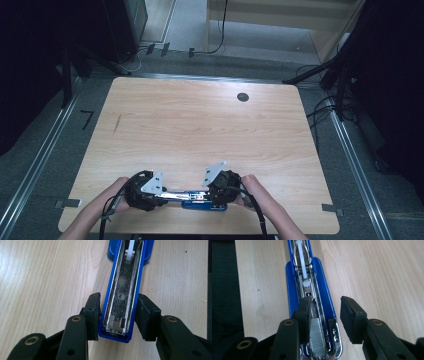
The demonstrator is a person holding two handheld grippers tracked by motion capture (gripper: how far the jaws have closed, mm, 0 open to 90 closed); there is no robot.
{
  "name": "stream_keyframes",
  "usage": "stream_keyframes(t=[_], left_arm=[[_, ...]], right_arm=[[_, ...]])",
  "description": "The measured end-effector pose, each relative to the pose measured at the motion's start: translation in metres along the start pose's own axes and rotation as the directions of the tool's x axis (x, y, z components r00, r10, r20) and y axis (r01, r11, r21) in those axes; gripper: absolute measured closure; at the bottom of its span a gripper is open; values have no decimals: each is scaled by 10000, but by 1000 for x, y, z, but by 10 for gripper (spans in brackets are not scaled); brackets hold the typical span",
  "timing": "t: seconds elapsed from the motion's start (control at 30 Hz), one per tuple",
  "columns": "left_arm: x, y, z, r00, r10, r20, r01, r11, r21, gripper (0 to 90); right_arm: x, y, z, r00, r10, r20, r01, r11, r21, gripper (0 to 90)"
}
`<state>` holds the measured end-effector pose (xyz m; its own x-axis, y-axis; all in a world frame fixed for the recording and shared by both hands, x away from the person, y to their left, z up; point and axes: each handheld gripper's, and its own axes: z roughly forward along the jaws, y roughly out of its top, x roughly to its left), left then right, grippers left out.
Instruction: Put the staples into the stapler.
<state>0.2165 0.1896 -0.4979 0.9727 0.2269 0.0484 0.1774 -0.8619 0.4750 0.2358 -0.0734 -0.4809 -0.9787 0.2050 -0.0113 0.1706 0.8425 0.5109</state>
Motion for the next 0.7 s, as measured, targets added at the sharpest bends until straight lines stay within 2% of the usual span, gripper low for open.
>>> stream_keyframes(t=[0.37,0.7], left_arm=[[0,-1,-1,9999,-125,0,125,9999,10,588],[3,-9,-1,9991,-425,28,424,9990,114,570]], right_arm=[[-3,-8,-1,9982,594,23,-595,9981,145,619],[-3,-10,-1,9972,745,73,-746,9972,51,615]])
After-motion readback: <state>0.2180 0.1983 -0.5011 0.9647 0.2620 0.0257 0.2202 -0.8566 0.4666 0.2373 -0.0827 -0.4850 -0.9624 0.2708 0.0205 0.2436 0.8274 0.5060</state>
